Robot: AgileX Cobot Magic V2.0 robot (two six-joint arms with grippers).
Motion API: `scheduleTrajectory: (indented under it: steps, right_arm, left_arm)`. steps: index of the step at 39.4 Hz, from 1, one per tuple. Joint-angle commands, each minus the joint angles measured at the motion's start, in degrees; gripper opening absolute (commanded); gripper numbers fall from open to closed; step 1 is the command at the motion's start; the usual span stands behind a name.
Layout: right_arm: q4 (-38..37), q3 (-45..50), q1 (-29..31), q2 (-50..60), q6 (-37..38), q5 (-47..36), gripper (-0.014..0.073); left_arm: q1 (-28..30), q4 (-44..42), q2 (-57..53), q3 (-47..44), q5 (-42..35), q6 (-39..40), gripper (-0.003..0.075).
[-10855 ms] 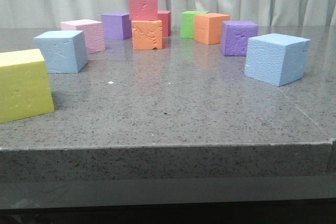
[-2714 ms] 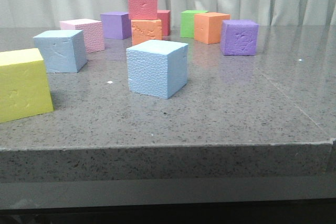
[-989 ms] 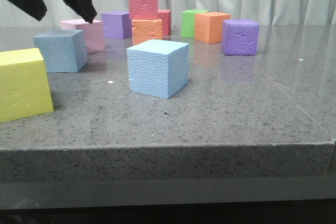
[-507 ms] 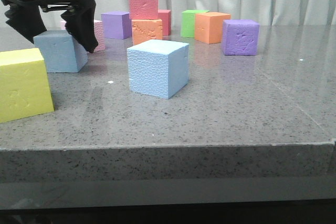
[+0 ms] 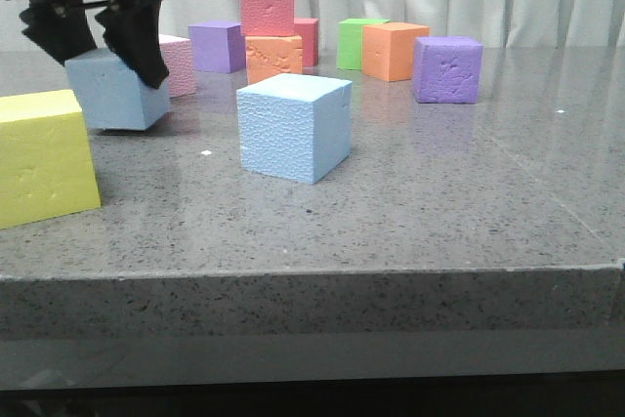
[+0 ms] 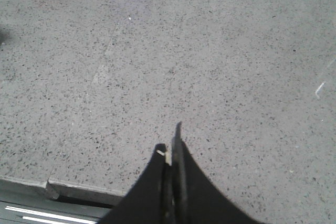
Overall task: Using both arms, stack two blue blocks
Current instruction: 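Lift the held cube and carry it above the placed blue cube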
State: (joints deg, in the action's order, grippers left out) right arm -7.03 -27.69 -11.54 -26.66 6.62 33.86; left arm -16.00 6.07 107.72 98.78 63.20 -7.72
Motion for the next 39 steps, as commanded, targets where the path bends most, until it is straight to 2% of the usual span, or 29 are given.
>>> scheduleTrajectory:
  steps: [1,10,25,39]
  right_arm:
    - [-0.34,-1.54,0.31,-0.09,0.02,-3.92,-0.0060]
    - [-0.34,-1.54,0.31,-0.09,0.02,-4.08,-0.0060]
    - [-0.34,-1.54,0.31,-0.09,0.02,-4.17,-0.0060]
    - [-0.34,-1.54,0.31,-0.09,0.02,-4.07,-0.0060]
  left_arm:
    - [-0.38,1.21,-3.38,4.86,1.68,-0.08,0.0337]
    - [-1.16,3.10,-4.19,12.25,9.78,-0.08,0.0336]
    - [-8.12,3.10,-7.34,13.29,9.78,0.32,0.0336]
    - [-17.30,3.38,-8.33,13.29,9.78,0.32,0.0336]
